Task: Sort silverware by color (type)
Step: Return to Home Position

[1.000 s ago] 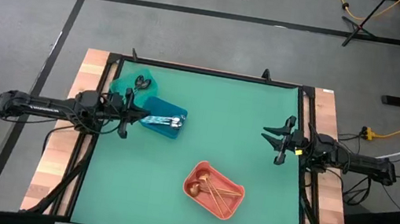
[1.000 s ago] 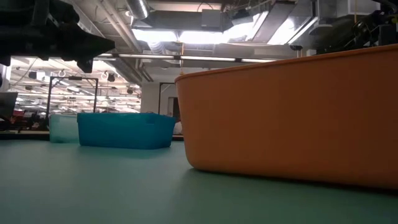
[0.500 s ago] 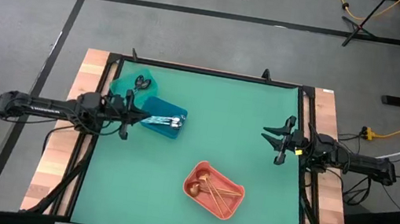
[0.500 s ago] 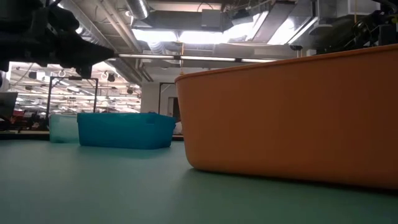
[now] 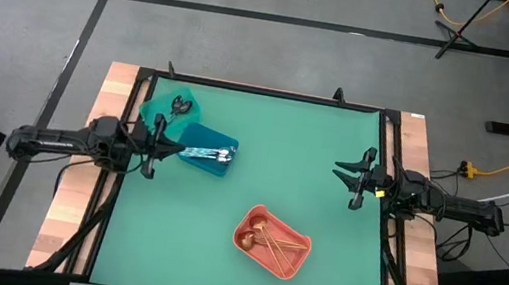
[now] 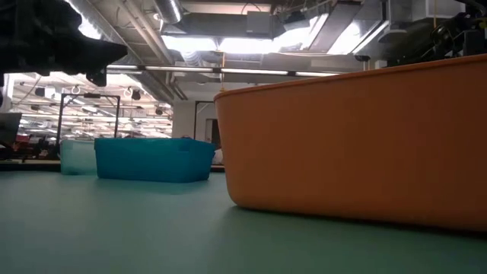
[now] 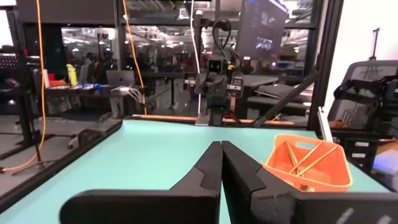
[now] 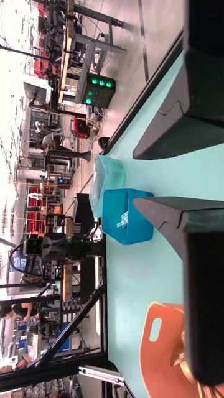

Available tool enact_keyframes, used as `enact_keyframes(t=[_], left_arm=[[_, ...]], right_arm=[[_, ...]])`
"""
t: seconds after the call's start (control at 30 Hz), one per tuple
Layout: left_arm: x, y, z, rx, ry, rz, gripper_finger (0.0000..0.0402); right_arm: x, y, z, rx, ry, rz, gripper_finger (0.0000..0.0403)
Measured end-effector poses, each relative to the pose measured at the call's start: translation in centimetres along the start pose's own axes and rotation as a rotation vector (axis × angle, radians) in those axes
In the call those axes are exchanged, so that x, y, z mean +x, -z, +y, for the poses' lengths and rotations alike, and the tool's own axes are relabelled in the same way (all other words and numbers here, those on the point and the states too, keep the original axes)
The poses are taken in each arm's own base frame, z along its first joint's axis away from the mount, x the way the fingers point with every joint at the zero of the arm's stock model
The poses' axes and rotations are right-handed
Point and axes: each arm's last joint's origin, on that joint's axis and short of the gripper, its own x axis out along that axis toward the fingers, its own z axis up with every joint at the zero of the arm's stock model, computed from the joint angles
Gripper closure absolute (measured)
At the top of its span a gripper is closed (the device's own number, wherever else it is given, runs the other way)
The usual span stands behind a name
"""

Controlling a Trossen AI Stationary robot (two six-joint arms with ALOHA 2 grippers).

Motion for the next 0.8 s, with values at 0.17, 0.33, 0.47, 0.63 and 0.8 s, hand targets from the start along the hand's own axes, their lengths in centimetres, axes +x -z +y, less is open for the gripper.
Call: enact_keyframes(t=[0.17,0.33,0.47,0.63,0.8], left_arm=[[-0.17,0.36,0.02,0.006,-0.006,0.035,0.0401],[-0.19,0.74,0.05,0.015,-0.009,0.074,0.0401],[-0.21,0.99,0.14,0.022,-0.035,0.101,0.0401],[-0.22,1.01,0.16,0.028,-0.044,0.104,0.0401],[-0.22,1.01,0.17,0.031,-0.044,0.105,0.0401]], right_arm=[[0.00,0.00,0.00,0.000,0.000,0.000,0.0306],[0.00,0.00,0.00,0.000,0.000,0.000,0.0306],[0.00,0.00,0.00,0.000,0.000,0.000,0.0306],[0.00,0.00,0.00,0.000,0.000,0.000,0.0306],[0.00,0.00,0.00,0.000,0.000,0.000,0.0306]])
